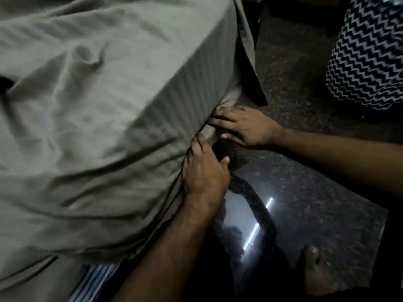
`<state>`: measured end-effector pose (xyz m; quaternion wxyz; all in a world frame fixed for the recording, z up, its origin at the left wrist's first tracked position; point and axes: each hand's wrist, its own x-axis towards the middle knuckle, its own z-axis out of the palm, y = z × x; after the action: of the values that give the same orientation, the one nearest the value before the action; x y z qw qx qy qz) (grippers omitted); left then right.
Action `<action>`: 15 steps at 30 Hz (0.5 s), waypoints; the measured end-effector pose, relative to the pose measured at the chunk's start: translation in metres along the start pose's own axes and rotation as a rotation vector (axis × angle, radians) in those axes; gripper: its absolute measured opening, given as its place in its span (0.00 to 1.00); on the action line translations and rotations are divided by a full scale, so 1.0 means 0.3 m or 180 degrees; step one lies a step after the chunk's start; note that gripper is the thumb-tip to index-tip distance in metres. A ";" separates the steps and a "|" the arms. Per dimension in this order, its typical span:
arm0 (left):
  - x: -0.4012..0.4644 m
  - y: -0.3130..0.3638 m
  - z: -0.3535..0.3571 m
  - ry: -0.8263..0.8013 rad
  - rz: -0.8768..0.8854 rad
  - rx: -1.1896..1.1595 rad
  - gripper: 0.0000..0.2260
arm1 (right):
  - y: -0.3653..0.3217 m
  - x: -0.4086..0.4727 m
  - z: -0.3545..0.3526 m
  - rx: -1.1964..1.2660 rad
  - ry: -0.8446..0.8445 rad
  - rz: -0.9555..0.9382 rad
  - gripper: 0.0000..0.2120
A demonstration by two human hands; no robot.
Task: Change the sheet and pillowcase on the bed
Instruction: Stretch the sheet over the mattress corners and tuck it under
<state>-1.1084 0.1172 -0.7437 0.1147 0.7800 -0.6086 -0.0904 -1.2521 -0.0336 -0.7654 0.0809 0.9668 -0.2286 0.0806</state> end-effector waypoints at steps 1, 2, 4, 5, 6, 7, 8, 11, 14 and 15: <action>0.010 -0.009 0.008 0.0043 -0.0037 -0.0020 0.35 | -0.006 0.011 0.006 -0.0041 0.0056 0.0088 0.25; 0.024 -0.016 0.015 0.0116 -0.0118 -0.0126 0.31 | -0.013 0.030 0.009 -0.0067 0.0115 0.0152 0.25; 0.071 -0.026 0.031 0.0281 -0.0326 -0.0358 0.24 | -0.018 0.092 0.023 -0.0114 0.0232 0.0348 0.24; 0.094 -0.029 0.040 0.0393 -0.0386 -0.0431 0.23 | -0.025 0.123 0.036 -0.0091 0.0241 0.0477 0.24; 0.117 -0.033 0.043 0.0472 -0.0430 -0.0458 0.24 | -0.033 0.157 0.060 -0.0134 0.0207 0.0555 0.22; 0.134 -0.043 0.052 0.0515 -0.0434 -0.0438 0.25 | -0.043 0.192 0.073 -0.0236 0.0187 0.0513 0.20; 0.148 -0.051 0.059 0.0496 -0.0387 -0.0445 0.24 | -0.038 0.222 0.076 -0.0372 0.0205 0.0434 0.18; 0.176 -0.080 0.058 -0.0072 -0.0204 -0.0533 0.14 | 0.050 0.288 0.000 -0.0043 -0.0858 0.0481 0.17; 0.186 -0.132 0.082 0.0111 0.0291 -0.0308 0.09 | 0.148 0.283 -0.017 0.0134 -0.0971 -0.0017 0.25; 0.191 -0.128 0.070 0.0083 0.0140 -0.0201 0.13 | 0.148 0.268 -0.014 0.0203 -0.0640 -0.0131 0.26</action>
<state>-1.0648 0.0690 -0.7750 0.1491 0.7635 -0.6208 -0.0967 -1.2020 -0.1065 -0.7406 0.0283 0.9766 -0.2130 -0.0113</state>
